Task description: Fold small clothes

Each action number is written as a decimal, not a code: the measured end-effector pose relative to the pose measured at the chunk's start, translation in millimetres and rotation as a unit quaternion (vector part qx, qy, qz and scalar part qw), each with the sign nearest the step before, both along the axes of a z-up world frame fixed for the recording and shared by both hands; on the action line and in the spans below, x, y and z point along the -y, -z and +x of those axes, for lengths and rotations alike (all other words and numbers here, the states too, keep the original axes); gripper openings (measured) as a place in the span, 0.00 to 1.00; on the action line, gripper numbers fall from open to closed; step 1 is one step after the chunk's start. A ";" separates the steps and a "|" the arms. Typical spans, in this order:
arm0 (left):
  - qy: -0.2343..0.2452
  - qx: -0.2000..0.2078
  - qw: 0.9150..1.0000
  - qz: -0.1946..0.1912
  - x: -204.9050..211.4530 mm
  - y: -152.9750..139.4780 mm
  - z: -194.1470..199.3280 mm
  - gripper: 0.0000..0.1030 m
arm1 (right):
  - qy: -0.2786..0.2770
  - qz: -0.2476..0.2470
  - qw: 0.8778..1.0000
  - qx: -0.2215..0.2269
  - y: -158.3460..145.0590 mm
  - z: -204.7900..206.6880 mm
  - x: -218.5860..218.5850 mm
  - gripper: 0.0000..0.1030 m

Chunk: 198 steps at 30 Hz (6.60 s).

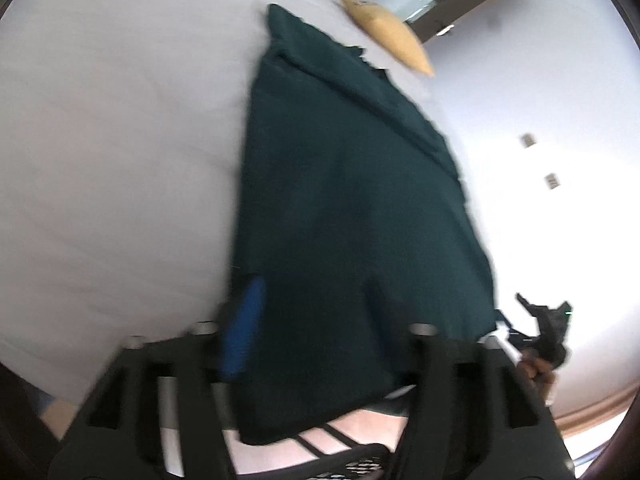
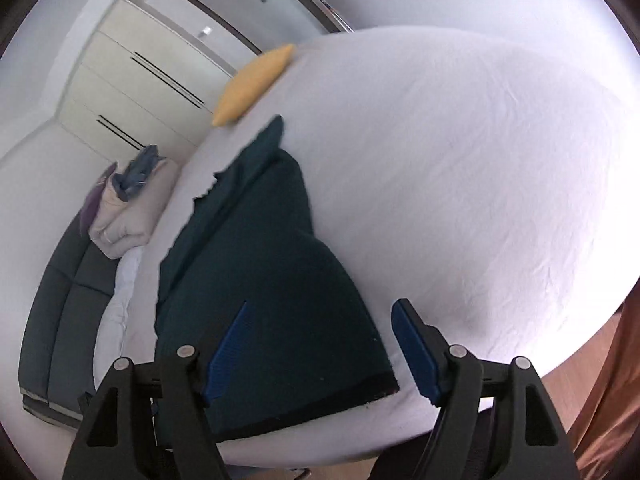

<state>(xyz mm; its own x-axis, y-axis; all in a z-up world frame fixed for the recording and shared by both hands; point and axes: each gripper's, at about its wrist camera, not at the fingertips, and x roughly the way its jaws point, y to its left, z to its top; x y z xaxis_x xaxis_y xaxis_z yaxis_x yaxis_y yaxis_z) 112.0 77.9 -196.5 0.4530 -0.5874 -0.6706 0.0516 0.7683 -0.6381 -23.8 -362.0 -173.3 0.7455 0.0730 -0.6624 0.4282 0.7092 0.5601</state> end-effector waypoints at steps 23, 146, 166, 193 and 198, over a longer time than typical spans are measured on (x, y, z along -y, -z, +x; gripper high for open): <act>0.012 -0.029 0.999 -0.034 -34.3 18.5 -44.5 0.64 | -0.038 0.026 0.999 0.011 14.3 -22.4 1.2 0.73; -0.069 -0.047 0.982 -0.169 -57.3 24.7 477.4 0.75 | 0.022 -0.007 1.000 -0.014 -25.3 386.2 80.2 0.64; 0.000 0.063 0.998 -0.020 17.4 -14.4 346.7 0.75 | -0.090 -0.122 0.984 -0.091 -17.0 385.3 37.0 0.35; -0.013 0.079 0.997 -0.016 6.1 -1.1 325.9 0.75 | -0.058 -0.108 0.988 -0.089 -16.2 375.9 51.7 0.08; -0.013 0.079 0.997 -0.011 6.9 -1.1 324.2 0.75 | -0.033 -0.121 0.987 -0.096 -13.8 373.1 57.4 0.08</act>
<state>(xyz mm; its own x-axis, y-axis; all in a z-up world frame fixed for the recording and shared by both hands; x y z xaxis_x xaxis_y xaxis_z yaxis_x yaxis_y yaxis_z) 436.2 71.0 -195.4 0.5674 -0.5880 -0.5765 0.1322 0.7561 -0.6410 349.4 -419.4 -159.4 0.6041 -0.0611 -0.7946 0.4586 0.8421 0.2839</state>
